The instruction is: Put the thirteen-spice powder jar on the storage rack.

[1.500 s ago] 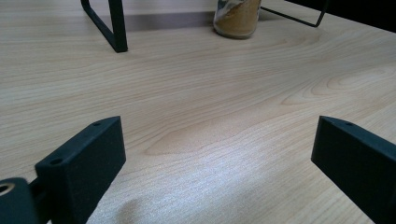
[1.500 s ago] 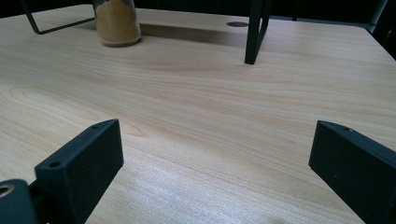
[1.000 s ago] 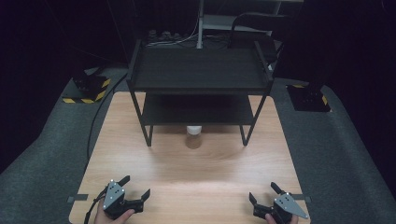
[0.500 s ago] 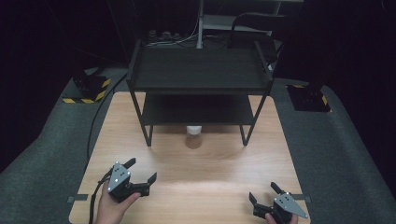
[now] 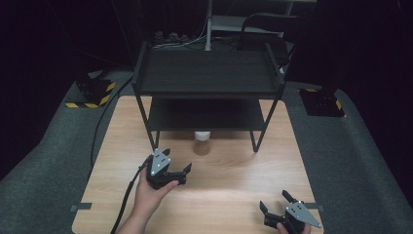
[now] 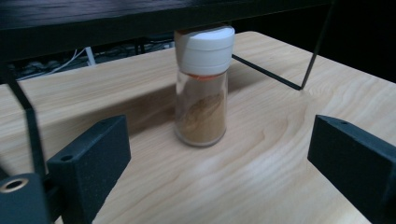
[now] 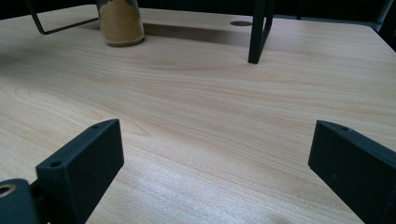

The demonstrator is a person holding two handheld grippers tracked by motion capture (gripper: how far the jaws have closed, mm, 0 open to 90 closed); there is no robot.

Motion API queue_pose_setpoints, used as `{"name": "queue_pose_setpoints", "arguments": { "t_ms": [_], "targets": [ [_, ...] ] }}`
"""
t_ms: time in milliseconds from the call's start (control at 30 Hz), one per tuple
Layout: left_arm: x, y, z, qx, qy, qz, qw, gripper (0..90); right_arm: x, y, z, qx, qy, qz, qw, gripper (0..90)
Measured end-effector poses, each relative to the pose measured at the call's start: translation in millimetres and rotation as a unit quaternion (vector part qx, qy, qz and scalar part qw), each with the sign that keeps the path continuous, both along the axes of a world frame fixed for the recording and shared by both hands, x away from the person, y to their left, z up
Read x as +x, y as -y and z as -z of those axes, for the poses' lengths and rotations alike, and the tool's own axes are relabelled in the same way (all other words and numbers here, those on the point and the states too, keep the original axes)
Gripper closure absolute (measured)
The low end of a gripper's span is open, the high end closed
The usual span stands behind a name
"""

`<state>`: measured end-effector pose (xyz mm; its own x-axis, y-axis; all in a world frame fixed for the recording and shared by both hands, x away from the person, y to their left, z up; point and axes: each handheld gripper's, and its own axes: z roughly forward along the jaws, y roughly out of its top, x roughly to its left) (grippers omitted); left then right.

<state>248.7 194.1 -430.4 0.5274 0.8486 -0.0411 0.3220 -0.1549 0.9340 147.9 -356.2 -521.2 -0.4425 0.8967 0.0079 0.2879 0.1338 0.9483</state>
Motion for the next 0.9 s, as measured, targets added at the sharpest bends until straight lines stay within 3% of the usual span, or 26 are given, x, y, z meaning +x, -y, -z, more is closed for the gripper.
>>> {"name": "queue_pose_setpoints", "arguments": {
  "t_ms": [233,500,900],
  "targets": [
    [28.0,26.4,7.1,-0.018,-0.011,-0.017,0.9996,7.5,-0.1,0.8,0.2,0.001,0.001,-0.002,1.0000,3.0],
    [51.5,51.2,11.2,-0.010,-0.011,-0.033,0.9993,8.3,-1.4,1.7,1.1,0.004,0.003,-0.002,1.0000,3.0],
    [68.0,91.9,12.1,-0.020,-0.012,-0.082,0.9963,12.5,-2.3,1.9,1.8,0.005,0.005,-0.002,1.0000,3.0]
  ]
}}
